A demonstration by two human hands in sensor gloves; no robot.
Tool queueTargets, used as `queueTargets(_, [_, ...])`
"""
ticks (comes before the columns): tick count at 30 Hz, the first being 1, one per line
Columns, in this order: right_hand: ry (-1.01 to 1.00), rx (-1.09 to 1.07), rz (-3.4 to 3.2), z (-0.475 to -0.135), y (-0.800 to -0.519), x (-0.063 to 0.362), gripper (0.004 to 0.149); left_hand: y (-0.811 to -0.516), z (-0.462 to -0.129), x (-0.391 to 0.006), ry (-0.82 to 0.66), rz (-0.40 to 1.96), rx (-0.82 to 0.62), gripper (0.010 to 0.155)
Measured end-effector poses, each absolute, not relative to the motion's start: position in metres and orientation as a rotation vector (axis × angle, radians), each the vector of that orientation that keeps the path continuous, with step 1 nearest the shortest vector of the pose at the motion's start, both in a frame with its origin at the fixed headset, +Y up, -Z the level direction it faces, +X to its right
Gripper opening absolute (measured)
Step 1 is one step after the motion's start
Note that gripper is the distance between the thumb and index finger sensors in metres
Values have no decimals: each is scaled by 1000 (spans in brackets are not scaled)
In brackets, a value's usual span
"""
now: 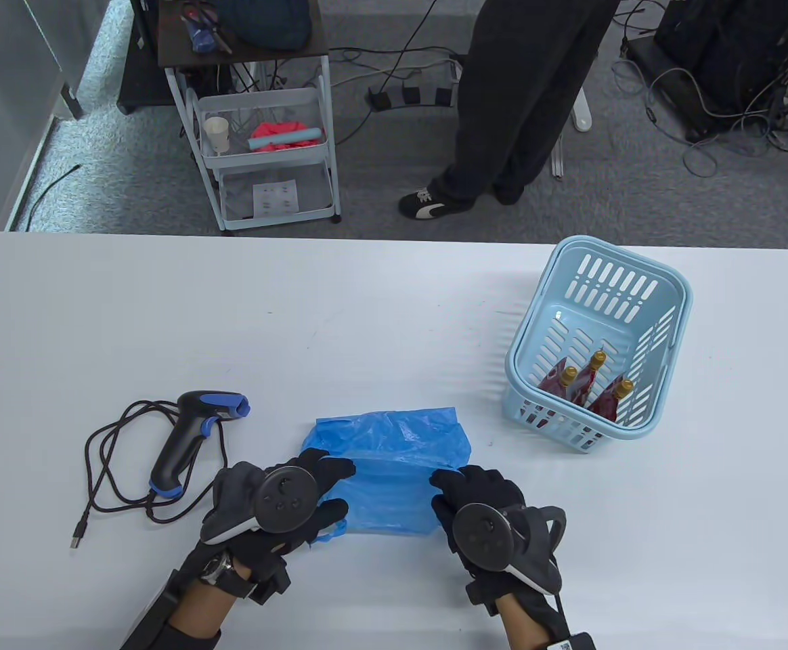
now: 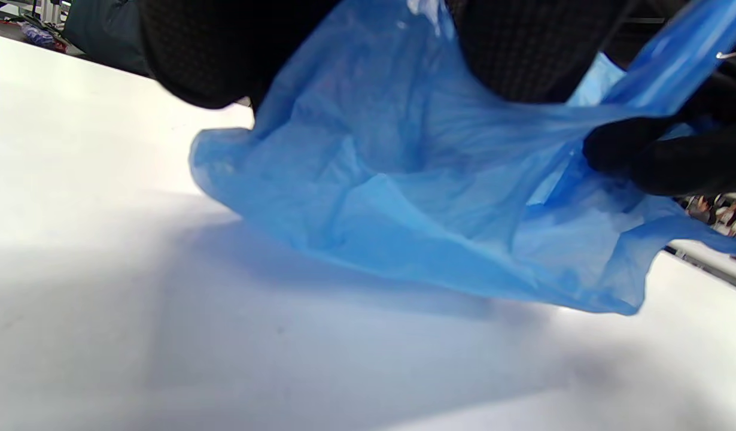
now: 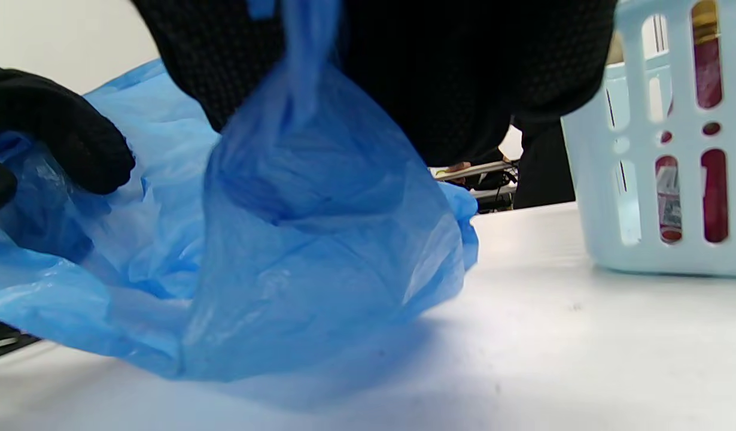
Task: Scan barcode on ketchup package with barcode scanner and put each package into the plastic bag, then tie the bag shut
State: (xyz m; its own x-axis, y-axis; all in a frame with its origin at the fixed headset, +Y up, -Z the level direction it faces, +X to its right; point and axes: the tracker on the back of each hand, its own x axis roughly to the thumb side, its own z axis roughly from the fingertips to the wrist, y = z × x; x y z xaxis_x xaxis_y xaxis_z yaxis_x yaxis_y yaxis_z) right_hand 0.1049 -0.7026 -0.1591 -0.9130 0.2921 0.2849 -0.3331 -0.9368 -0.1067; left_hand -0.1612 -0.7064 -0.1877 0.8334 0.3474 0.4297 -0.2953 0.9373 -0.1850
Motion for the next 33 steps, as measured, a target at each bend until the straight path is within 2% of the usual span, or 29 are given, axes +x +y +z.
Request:
queueTargets(10, [-169,380,2622,-160,-672,113,39,-687,-183,-166,-508,459,-69,63])
queueTargets(20, [39,328,2540,-175,-660,116,37,-680,-184,-172,-529,574,-99,63])
queueTargets(24, [265,268,2613,-191,-686,111,39,-698,-191,-170,-502,569,-198,63])
queueTargets(28, [453,261,2740,-200,-736,99,43,-733,-197,-162,-461,411,-305,65])
queueTargets(33, [530,306,2859,-197,-775,88,46,-753,-197,-157,-433,214,-336,67])
